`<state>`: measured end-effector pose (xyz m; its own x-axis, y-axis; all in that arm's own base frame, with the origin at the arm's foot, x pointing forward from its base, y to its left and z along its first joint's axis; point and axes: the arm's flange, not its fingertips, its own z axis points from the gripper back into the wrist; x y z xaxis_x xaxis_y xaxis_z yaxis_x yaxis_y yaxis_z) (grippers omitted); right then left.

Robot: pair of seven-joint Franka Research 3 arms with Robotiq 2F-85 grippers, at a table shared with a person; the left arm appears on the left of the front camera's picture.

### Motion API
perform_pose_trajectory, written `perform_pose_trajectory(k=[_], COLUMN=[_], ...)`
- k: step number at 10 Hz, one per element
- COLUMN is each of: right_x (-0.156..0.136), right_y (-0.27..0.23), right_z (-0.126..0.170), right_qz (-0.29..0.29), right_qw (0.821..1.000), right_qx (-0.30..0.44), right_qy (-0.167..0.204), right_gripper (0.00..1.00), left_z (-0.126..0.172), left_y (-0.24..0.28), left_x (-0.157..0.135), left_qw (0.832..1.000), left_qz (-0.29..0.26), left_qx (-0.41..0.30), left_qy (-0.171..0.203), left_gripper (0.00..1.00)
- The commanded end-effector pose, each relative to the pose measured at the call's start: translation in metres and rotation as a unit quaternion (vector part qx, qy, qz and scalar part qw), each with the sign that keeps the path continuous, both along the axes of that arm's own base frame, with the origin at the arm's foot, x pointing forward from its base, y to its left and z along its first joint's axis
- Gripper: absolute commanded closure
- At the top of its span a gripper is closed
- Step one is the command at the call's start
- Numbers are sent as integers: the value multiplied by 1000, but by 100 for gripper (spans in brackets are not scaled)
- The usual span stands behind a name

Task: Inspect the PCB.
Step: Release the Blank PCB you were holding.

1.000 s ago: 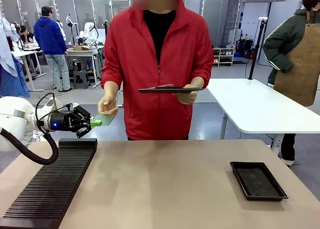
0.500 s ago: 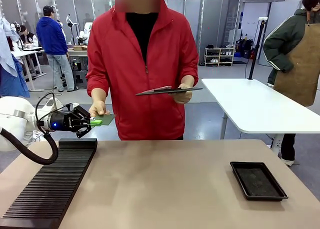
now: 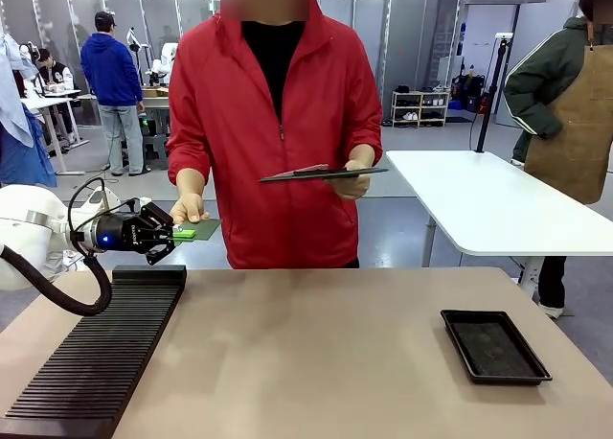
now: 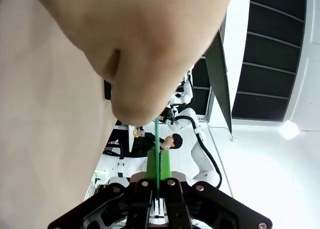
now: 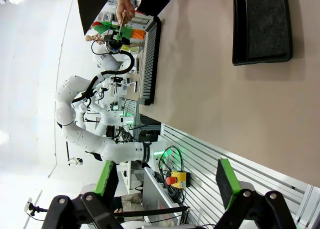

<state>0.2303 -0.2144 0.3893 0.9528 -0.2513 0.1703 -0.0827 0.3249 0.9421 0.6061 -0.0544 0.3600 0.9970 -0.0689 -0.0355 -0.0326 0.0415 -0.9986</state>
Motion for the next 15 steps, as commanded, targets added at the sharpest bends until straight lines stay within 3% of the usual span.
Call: perform_pose_trajectory(k=[1, 2, 3, 4, 5, 6, 7, 9, 10, 12, 15], right_x=[0, 0, 0, 0, 0, 0, 0, 0, 0, 0, 0], right_y=[-1, -1, -1, -1, -1, -1, -1, -1, -1, -1, -1], right_z=[1, 1, 1, 1, 1, 1, 1, 1, 1, 1, 1], right_qz=[0, 0, 0, 0, 0, 0, 0, 0, 0, 0, 0], right_qw=[1000, 1000, 1000, 1000, 1000, 1000, 1000, 1000, 1000, 1000, 1000], right_qx=[4, 4, 4, 4, 4, 4, 4, 4, 4, 4, 4], right_qy=[-7, -7, -7, -7, -7, -7, -7, -7, -7, -7, -7], right_gripper=[0, 0, 0, 0, 0, 0, 0, 0, 0, 0, 0], left_z=[0, 0, 0, 0, 0, 1, 1, 0, 0, 0, 0], left_y=[1, 1, 0, 1, 1, 1, 1, 2, 2, 2, 2], left_x=[-2, -2, 0, -1, 0, 0, 0, 0, 0, 0, 1], left_qw=[1000, 1000, 1000, 1000, 1000, 1000, 1000, 1000, 1000, 1000, 1000], left_qz=[-2, -2, 0, 0, 2, 2, 4, 1, 1, -1, 0], left_qx=[3, 3, 0, -7, -6, -6, -12, -9, -8, -8, -11], left_qy=[0, 0, 0, -3, -3, -2, -1, -2, -2, -1, 0], left_gripper=[97, 97, 58, 60, 22, 24, 0, 0, 17, 0, 0])
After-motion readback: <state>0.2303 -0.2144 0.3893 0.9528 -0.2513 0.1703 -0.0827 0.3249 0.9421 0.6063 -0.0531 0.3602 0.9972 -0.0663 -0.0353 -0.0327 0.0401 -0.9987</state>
